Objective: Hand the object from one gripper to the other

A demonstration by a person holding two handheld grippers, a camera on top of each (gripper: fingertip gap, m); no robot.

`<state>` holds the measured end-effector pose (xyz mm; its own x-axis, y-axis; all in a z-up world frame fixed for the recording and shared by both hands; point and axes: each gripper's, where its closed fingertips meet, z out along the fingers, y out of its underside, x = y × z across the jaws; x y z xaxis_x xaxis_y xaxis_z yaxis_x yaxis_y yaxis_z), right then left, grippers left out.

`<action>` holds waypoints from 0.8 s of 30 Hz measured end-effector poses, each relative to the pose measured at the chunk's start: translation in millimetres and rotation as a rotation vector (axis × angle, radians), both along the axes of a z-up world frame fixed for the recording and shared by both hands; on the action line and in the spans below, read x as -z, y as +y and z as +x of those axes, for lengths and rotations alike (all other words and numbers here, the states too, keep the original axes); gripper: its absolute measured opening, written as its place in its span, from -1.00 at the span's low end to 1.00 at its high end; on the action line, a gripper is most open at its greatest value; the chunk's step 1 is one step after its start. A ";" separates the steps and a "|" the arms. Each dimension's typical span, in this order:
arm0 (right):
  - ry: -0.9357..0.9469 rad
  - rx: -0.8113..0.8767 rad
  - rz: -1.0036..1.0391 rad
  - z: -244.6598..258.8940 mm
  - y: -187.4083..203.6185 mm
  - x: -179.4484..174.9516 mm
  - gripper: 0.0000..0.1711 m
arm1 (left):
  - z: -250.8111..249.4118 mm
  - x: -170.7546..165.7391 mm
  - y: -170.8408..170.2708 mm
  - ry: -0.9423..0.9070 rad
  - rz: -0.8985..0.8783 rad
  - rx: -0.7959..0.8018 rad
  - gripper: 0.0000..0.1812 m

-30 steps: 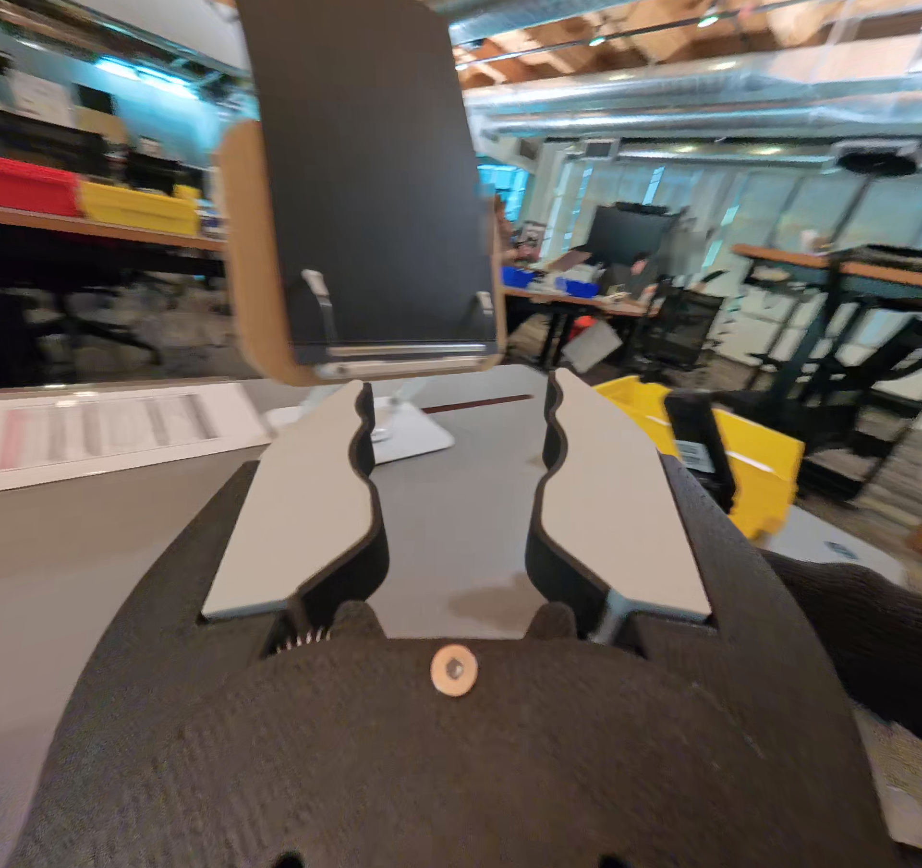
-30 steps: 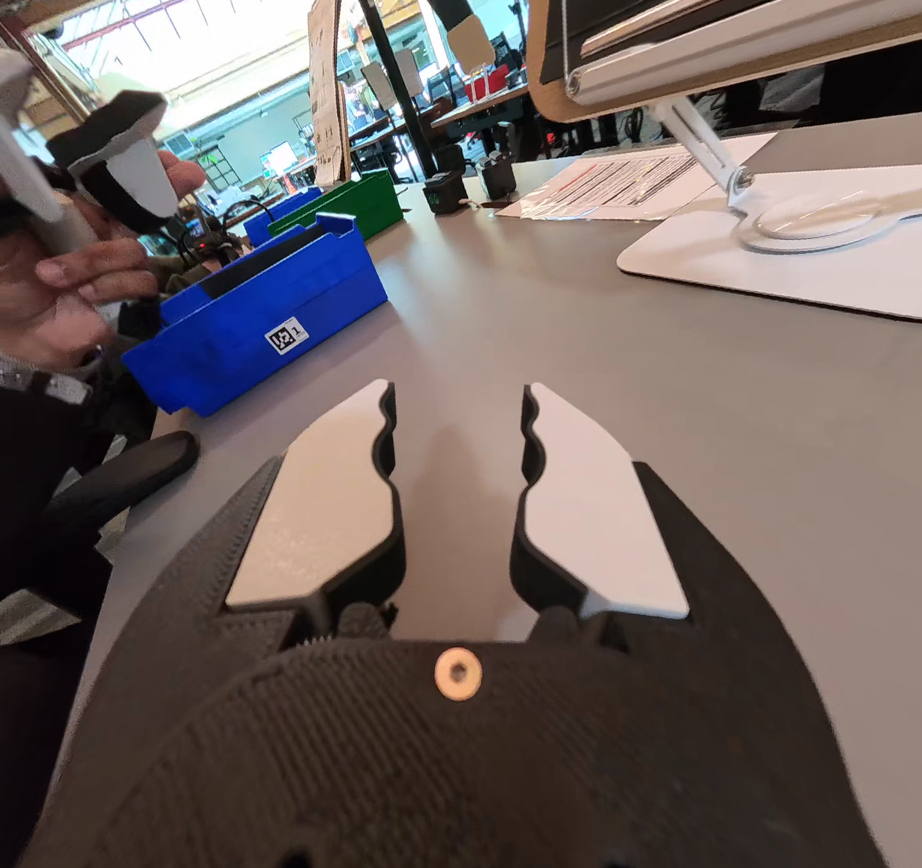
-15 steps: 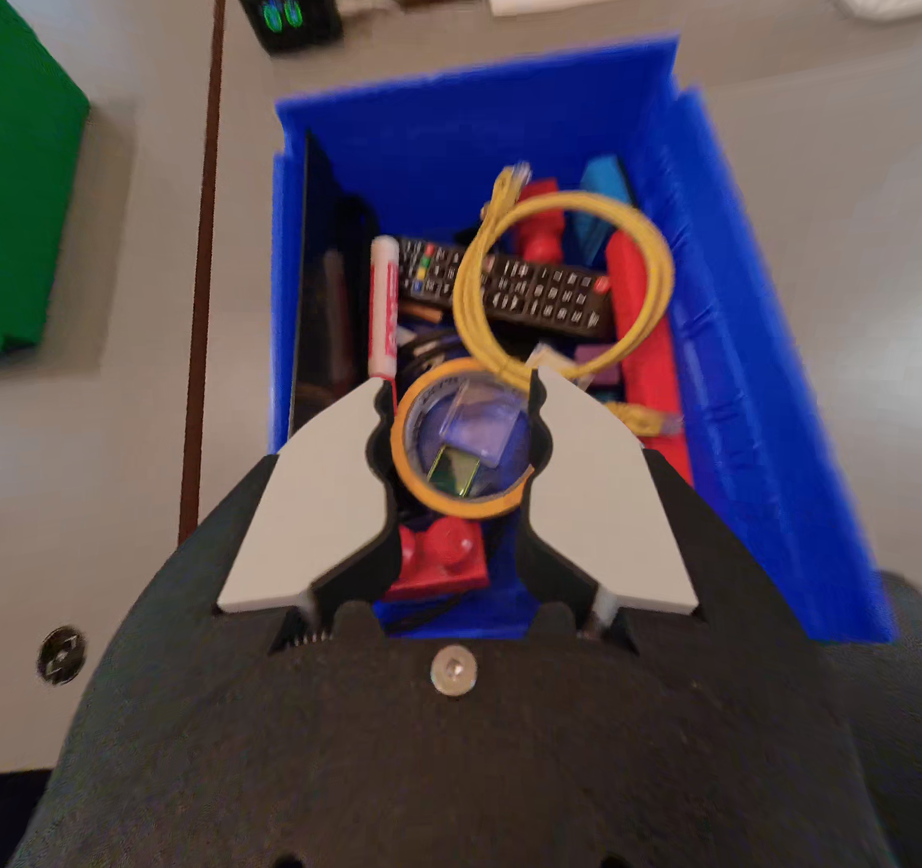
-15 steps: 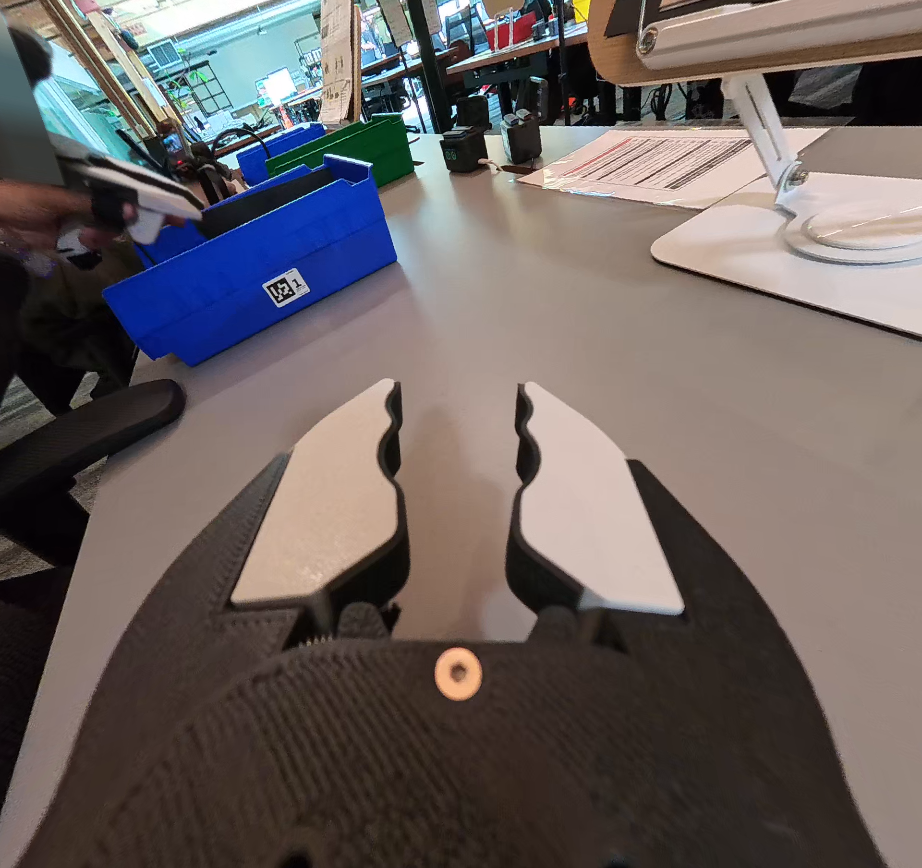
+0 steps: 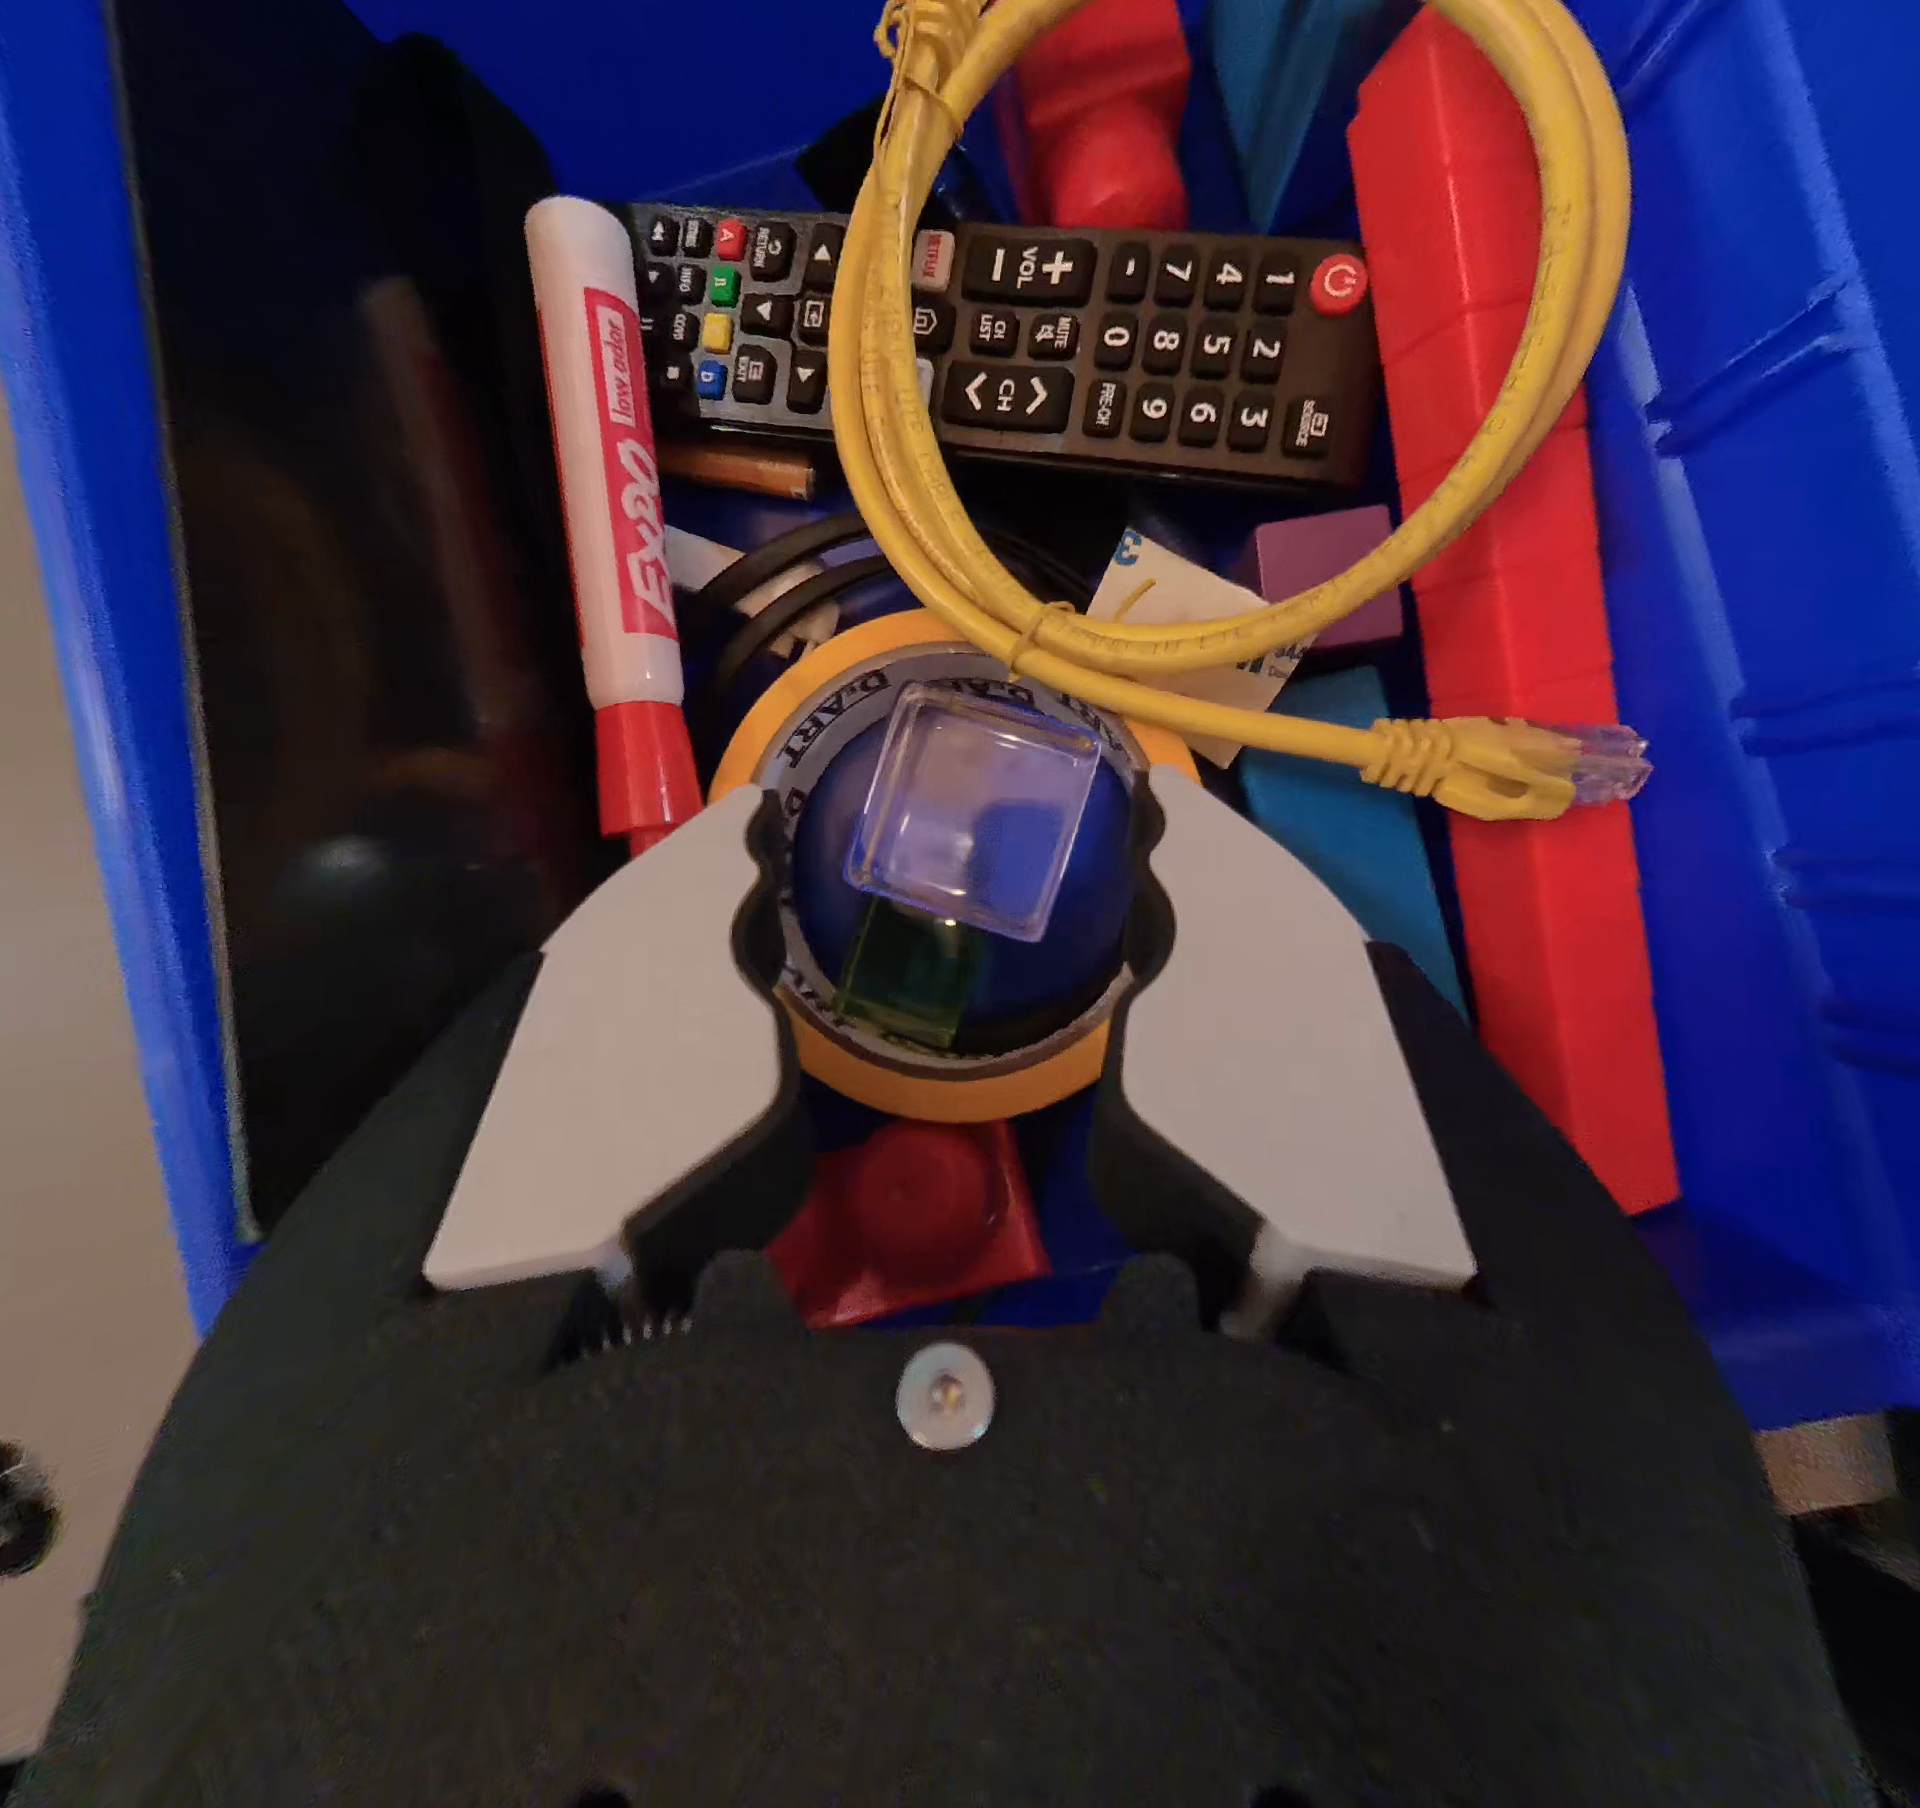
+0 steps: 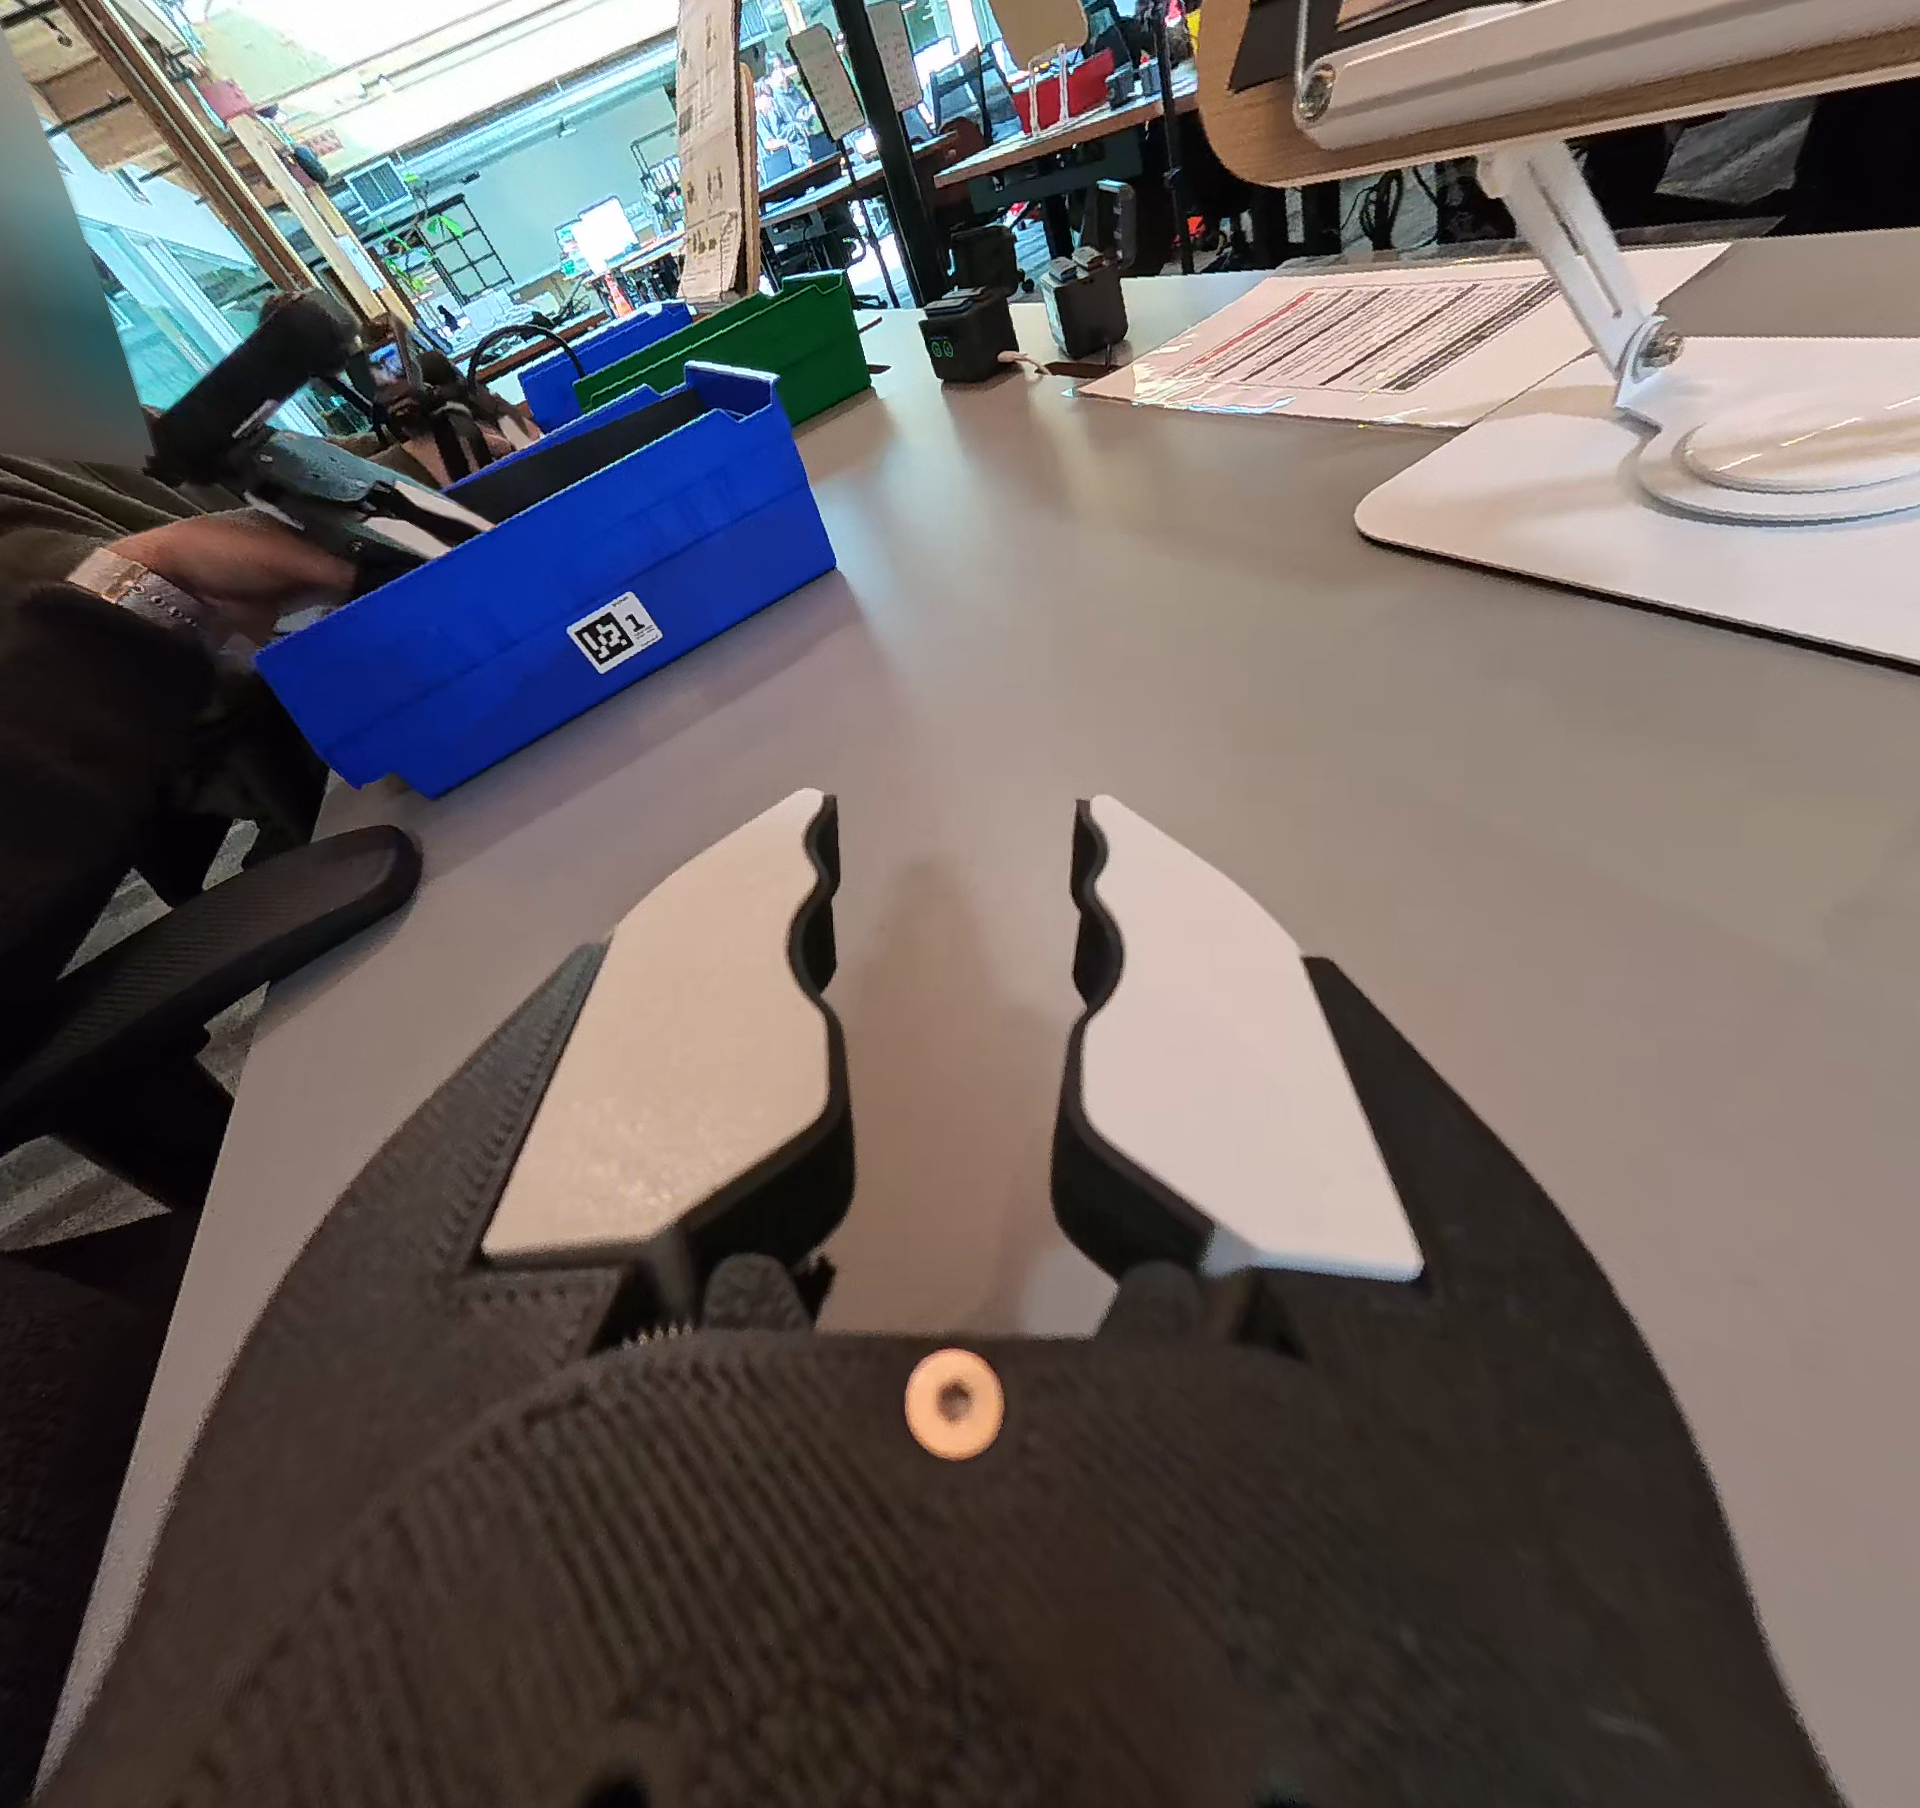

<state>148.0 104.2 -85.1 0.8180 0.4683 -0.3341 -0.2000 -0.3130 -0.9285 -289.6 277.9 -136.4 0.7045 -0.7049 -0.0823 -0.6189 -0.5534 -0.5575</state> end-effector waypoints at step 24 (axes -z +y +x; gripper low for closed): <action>-0.012 -0.007 -0.001 -2.8 -0.4 0.7 -0.50 | 6.8 -97.0 9.1 -0.380 0.217 -0.080 -0.50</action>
